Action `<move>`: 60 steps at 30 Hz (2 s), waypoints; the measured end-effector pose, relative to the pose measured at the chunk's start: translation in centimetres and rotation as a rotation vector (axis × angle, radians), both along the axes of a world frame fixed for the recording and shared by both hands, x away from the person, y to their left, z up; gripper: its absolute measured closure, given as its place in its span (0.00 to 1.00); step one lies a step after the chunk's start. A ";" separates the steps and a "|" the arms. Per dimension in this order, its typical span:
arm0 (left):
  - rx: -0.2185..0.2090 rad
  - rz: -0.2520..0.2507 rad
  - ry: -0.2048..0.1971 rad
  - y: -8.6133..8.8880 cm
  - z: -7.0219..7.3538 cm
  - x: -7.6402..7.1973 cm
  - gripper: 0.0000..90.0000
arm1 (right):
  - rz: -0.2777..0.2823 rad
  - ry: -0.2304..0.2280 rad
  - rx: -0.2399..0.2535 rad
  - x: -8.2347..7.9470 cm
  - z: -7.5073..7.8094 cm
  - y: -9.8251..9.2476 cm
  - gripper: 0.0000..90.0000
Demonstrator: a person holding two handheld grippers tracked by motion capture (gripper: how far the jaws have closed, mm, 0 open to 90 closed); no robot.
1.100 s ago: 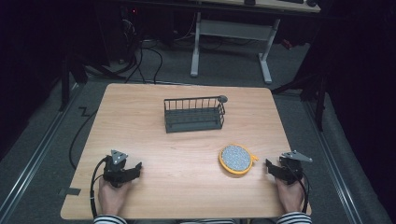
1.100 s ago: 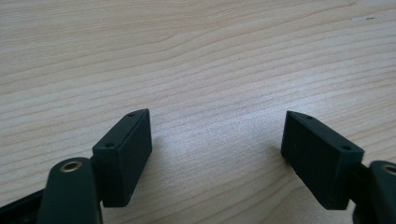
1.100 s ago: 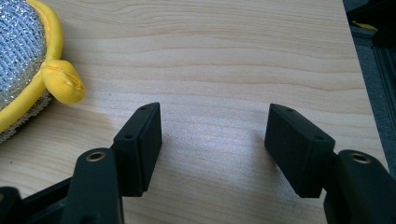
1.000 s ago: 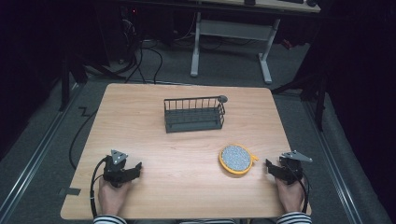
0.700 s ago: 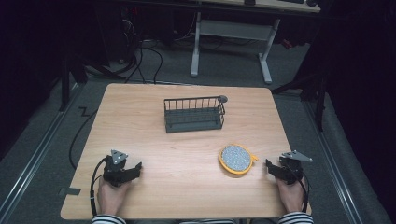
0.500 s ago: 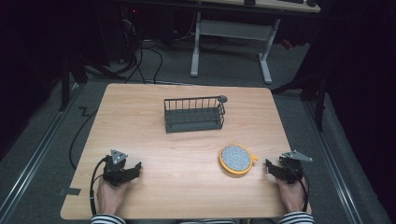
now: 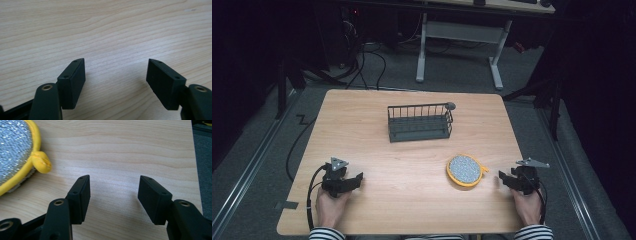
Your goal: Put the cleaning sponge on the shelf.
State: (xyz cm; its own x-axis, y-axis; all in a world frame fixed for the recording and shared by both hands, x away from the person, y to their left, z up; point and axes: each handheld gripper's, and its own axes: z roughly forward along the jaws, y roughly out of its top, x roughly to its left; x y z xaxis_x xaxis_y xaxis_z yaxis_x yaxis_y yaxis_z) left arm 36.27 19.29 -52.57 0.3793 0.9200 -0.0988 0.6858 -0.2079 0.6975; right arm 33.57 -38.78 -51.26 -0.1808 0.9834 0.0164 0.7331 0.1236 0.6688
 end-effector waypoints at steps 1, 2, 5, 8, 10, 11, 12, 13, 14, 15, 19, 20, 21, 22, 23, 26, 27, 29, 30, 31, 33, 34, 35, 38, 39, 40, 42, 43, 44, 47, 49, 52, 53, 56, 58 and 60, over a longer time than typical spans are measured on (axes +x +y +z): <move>-0.007 0.000 0.004 -0.1 0.1 0.1 0.36 | 0.019 0.001 0.010 0.1 0.3 0.1 0.49; -0.010 -0.004 0.007 -0.1 0.3 0.1 0.36 | 0.019 0.001 0.010 0.1 0.3 0.1 0.49; -0.048 -0.007 0.045 -0.3 0.9 0.4 0.37 | 0.038 0.018 -0.006 0.4 1.0 0.4 0.50; -0.051 -0.020 0.064 -0.7 1.5 0.8 0.38 | 0.064 0.007 0.014 0.8 2.2 0.6 0.51; -0.041 -0.035 0.071 -1.1 1.8 1.1 0.39 | 0.083 0.006 0.015 1.0 2.9 0.9 0.52; -0.036 -0.040 0.071 -1.3 2.0 1.2 0.39 | 0.092 0.005 0.018 1.2 3.2 1.1 0.53; -0.032 -0.048 0.072 -1.4 2.2 1.4 0.39 | 0.104 0.003 0.021 1.3 3.5 1.2 0.53; -0.029 -0.055 0.071 -1.6 2.4 1.5 0.39 | 0.104 0.003 0.021 1.3 3.5 1.2 0.53; -0.024 -0.061 0.070 -1.8 2.6 1.6 0.39 | 0.124 0.000 0.029 1.7 4.1 1.4 0.54; -0.023 -0.069 0.070 -2.0 2.9 1.8 0.39 | 0.124 0.000 0.029 1.7 4.1 1.4 0.54; -0.013 -0.099 0.070 -2.9 4.3 2.7 0.40 | 0.178 0.033 0.036 3.0 5.4 2.1 0.55; -0.026 -0.105 0.070 -3.0 4.6 2.9 0.41 | 0.189 0.041 0.037 3.3 5.7 2.3 0.55; -0.033 -0.113 0.073 -3.2 4.8 3.1 0.42 | 0.201 0.045 0.036 3.5 5.9 2.4 0.55; -0.025 -0.120 0.075 -3.4 5.1 3.3 0.42 | 0.212 0.051 0.037 3.8 6.1 2.6 0.55; -0.017 -0.126 0.073 -3.7 5.4 3.5 0.42 | 0.221 0.058 0.033 4.0 6.4 2.9 0.55; 0.000 -0.143 0.071 -4.4 6.3 4.2 0.43 | 0.248 0.070 0.036 4.9 7.0 3.6 0.55; 0.004 -0.149 0.070 -4.7 6.6 4.4 0.43 | 0.258 0.071 0.033 5.2 7.2 3.8 0.55; 0.005 -0.153 0.066 -4.9 6.9 4.7 0.43 | 0.262 0.075 0.031 5.5 7.4 4.1 0.55; -0.003 -0.161 0.065 -5.2 7.5 5.2 0.43 | 0.279 0.071 0.027 6.0 7.8 4.6 0.56; -0.003 -0.161 0.065 -5.2 7.5 5.2 0.43 | 0.279 0.071 0.027 6.0 7.8 4.6 0.56; -0.001 -0.167 0.063 -5.5 8.0 5.8 0.43 | 0.292 0.075 0.029 6.5 8.2 5.2 0.57; 0.003 -0.166 0.062 -5.7 8.6 6.4 0.43 | 0.308 0.075 0.037 7.1 8.6 5.6 0.59; 0.003 -0.166 0.062 -5.7 8.6 6.4 0.43 | 0.308 0.075 0.037 7.1 8.6 5.6 0.59; -0.005 -0.164 0.064 -5.9 9.3 7.2 0.43 | 0.327 0.066 0.042 7.9 9.2 6.4 0.62; -0.009 -0.161 0.065 -6.0 9.6 7.4 0.43 | 0.333 0.063 0.042 8.2 9.4 6.7 0.63; -0.007 -0.154 0.064 -6.1 10.0 7.9 0.43 | 0.343 0.057 0.041 8.8 9.9 7.3 0.65; -0.012 -0.151 0.065 -6.1 10.2 8.2 0.43 | 0.352 0.056 0.039 9.2 10.1 7.5 0.66; -0.011 -0.147 0.066 -6.2 10.4 8.4 0.43 | 0.355 0.056 0.038 9.5 10.3 7.8 0.67; -0.022 -0.133 0.063 -6.3 10.9 9.0 0.43 | 0.361 0.054 0.032 10.2 10.6 8.3 0.69; -0.035 -0.132 0.068 -6.6 11.3 9.6 0.43 | 0.368 0.055 0.029 10.9 10.8 8.7 0.70; -0.039 -0.131 0.073 -7.0 11.6 10.2 0.43 | 0.372 0.065 0.021 11.7 11.0 9.2 0.71; -0.035 -0.133 0.084 -7.6 12.0 11.1 0.43 | 0.377 0.081 0.002 13.1 11.4 10.2 0.71; -0.032 -0.132 0.087 -7.8 12.1 11.4 0.43 | 0.377 0.081 0.002 13.1 11.4 10.2 0.71; -0.027 -0.127 0.091 -8.4 12.4 12.2 0.43 | 0.379 0.086 0.000 14.0 11.7 10.9 0.71; -0.016 -0.121 0.092 -8.8 12.6 12.7 0.44 | 0.379 0.090 0.003 14.7 11.7 11.3 0.71; -0.020 -0.113 0.090 -9.0 12.7 13.2 0.44 | 0.370 0.096 0.009 15.3 11.7 11.7 0.71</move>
